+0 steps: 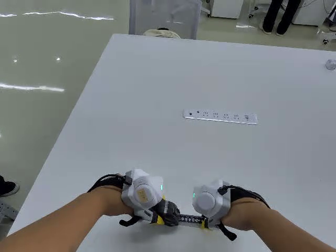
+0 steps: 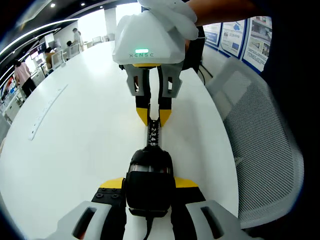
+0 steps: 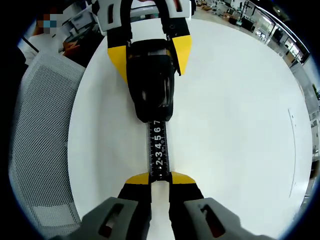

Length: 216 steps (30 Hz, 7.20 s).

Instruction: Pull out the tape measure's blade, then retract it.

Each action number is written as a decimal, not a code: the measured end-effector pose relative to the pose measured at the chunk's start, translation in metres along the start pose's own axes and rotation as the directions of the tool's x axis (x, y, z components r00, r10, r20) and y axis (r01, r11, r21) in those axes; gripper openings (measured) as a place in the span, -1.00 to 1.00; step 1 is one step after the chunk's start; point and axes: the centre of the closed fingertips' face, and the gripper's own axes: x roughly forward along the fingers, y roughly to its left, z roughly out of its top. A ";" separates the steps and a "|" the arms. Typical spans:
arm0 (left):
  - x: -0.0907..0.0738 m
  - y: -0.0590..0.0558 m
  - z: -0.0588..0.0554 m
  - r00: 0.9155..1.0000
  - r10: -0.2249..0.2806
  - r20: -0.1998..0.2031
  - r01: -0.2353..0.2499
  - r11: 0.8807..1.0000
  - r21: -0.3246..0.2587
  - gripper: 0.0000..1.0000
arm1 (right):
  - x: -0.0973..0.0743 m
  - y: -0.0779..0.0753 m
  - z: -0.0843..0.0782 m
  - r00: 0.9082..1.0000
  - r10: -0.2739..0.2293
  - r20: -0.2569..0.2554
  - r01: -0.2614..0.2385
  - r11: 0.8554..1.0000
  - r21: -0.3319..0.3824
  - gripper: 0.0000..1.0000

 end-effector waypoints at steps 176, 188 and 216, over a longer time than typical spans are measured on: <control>0.000 0.000 0.001 1.000 0.012 0.004 -0.012 1.000 -0.018 -0.38 | -0.028 -0.002 -0.098 0.997 -0.020 -0.070 0.026 0.996 0.087 -0.77; 0.001 0.000 0.001 1.000 0.013 0.004 -0.013 1.000 -0.018 -0.38 | -0.030 -0.003 -0.104 0.997 -0.022 -0.079 0.028 0.996 0.086 -0.77; 0.000 0.000 0.000 1.000 0.013 0.003 -0.013 1.000 -0.021 -0.38 | -0.033 -0.004 -0.117 0.996 -0.027 -0.085 0.036 0.995 0.097 -0.77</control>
